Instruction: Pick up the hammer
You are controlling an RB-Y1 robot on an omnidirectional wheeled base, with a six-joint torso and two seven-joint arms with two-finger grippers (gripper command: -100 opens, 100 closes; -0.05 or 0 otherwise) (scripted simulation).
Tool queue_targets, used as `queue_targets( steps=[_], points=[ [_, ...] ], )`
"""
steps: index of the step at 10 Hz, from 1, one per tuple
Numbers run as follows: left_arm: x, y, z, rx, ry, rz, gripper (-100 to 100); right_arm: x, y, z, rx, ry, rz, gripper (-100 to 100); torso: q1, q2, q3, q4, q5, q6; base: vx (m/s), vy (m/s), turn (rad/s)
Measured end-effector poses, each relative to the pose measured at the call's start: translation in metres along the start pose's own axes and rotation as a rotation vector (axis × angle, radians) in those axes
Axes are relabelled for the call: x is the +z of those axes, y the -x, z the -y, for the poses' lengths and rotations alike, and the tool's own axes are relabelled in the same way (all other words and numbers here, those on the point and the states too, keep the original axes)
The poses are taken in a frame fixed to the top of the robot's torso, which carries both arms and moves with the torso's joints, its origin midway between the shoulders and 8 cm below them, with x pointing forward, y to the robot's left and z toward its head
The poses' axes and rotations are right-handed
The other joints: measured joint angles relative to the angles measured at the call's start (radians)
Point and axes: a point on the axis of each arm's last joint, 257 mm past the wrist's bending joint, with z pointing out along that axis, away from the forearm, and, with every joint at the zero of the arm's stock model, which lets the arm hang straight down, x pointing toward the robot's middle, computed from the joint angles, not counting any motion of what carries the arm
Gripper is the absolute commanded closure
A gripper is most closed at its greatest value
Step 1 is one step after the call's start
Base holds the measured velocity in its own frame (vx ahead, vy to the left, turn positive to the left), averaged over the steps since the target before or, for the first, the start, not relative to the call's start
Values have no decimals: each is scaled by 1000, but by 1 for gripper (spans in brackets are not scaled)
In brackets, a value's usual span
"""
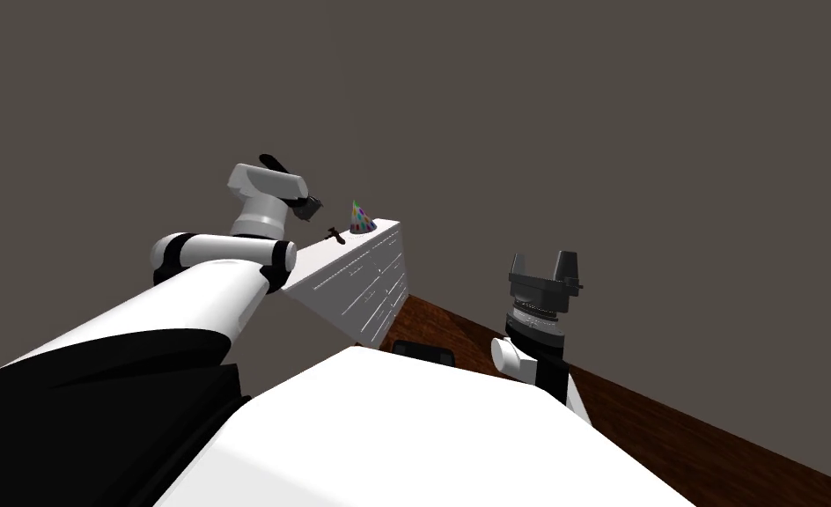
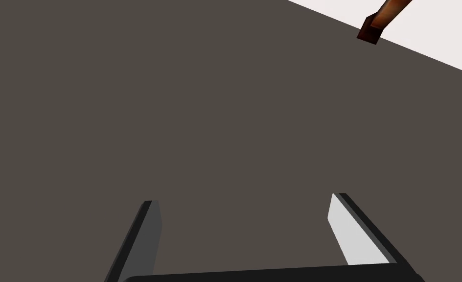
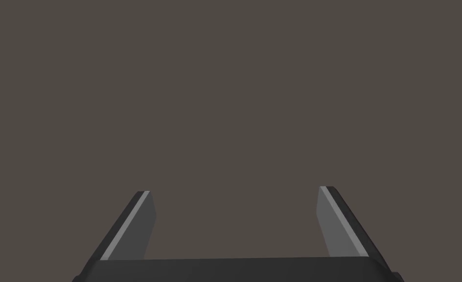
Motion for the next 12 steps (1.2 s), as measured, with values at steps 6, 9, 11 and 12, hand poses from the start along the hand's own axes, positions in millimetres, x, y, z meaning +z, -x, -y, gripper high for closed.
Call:
queue_targets(
  steps=[6, 9, 11, 12],
  points=[
    [-11, -2, -41, -75, 155, -108, -100, 0, 0, 0, 0, 0, 0, 0, 1, -1, 0, 0, 0, 0, -18, 49, -82],
    [-13, -4, -54, -96, 199, -140, -100, 0, 0, 0, 0, 0, 0, 0, 0, -1, -1, 0, -1, 1, -9, 44, -123],
    [-16, -11, -66, -116, 246, -182, -100, 0, 0, 0, 0, 0, 0, 0, 1, -1, -1, 0, 0, 0, -8, 61, -82],
    [-22, -12, -70, -131, 265, -204, -100, 0, 0, 0, 0, 0, 0, 0, 2, -1, -1, 0, 0, 1, -15, 82, -125]
  ],
)
